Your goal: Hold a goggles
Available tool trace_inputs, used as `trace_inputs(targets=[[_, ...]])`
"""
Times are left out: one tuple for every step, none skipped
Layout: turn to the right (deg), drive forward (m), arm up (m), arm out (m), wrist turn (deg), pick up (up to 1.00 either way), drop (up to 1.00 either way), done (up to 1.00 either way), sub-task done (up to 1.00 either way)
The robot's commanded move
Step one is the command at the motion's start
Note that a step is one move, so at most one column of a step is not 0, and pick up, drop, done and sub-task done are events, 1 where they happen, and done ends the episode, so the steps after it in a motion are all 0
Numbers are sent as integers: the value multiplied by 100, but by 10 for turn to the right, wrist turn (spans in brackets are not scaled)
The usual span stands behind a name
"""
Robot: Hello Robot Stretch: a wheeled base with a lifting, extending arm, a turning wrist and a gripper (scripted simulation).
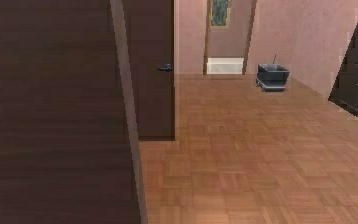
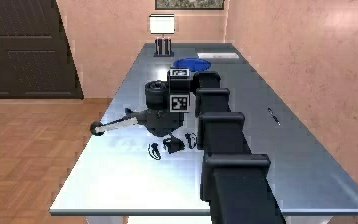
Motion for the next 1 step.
trace_inputs(targets=[[0,0,0,0,300,0,0,0,0]])
